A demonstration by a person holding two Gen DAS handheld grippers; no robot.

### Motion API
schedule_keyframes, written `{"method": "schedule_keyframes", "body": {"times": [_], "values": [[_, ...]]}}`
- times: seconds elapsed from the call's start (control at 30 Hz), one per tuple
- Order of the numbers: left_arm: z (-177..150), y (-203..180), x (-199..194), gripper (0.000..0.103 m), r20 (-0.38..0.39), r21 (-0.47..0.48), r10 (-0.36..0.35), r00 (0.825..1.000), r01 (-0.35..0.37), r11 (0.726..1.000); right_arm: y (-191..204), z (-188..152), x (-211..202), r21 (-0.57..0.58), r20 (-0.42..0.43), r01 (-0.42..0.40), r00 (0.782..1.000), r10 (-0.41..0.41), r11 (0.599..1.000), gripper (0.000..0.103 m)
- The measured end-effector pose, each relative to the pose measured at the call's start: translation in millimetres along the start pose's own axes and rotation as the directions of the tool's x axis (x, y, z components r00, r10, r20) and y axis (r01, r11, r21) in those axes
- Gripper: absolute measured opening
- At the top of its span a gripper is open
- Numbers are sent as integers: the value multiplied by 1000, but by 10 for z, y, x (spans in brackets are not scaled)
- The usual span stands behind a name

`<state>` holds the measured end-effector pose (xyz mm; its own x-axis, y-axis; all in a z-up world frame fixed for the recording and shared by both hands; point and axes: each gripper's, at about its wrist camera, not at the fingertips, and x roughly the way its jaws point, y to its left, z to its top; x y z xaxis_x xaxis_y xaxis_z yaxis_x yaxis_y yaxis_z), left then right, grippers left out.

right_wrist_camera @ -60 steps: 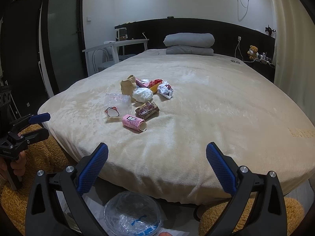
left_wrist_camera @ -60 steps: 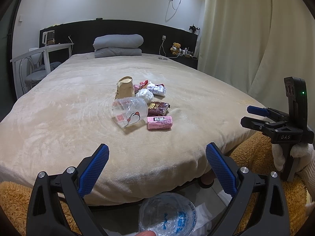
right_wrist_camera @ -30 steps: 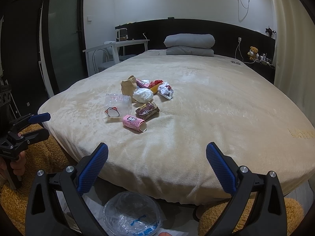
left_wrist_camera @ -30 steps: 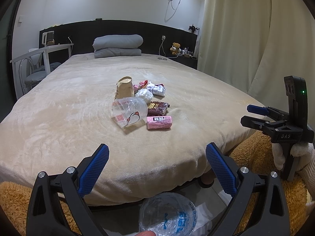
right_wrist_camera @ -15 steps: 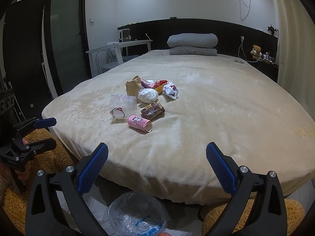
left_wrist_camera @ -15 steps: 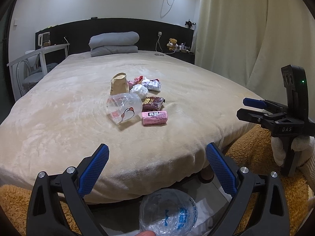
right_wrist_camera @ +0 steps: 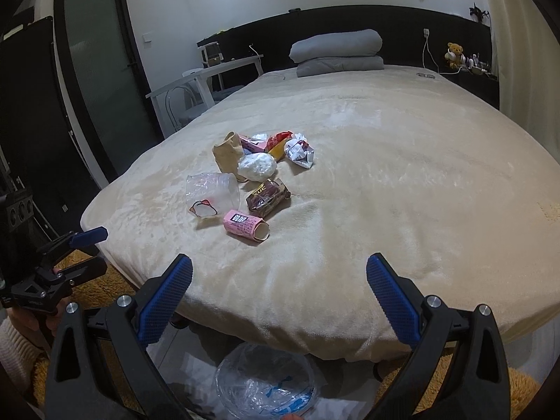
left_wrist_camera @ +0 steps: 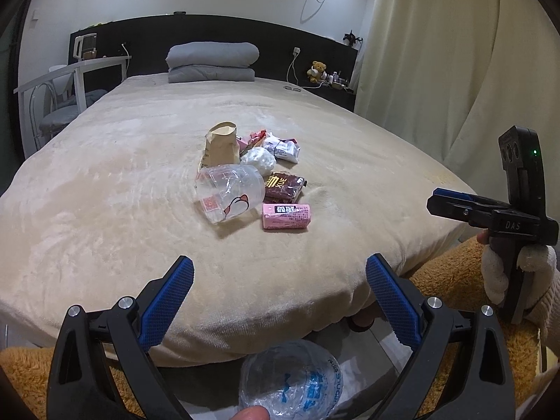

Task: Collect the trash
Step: 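Reach the right tool to the white wet-wipe pack while the left tool reaches the clear cup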

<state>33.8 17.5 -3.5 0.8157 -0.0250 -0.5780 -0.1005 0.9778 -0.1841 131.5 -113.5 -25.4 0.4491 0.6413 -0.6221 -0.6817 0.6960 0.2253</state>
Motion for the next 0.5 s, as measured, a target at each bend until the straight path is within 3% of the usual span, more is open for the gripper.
{"method": "schedule_keyframes", "body": {"times": [0.23, 0.5], "values": [[280, 158, 198, 96, -26, 12, 11, 1000, -11, 1000, -61, 404, 277, -35, -5, -18, 1000, 17, 999, 99], [633, 340, 518, 96, -61, 124, 9, 998, -2, 992, -119, 832, 690, -70, -22, -56, 998, 54, 996, 99]]}}
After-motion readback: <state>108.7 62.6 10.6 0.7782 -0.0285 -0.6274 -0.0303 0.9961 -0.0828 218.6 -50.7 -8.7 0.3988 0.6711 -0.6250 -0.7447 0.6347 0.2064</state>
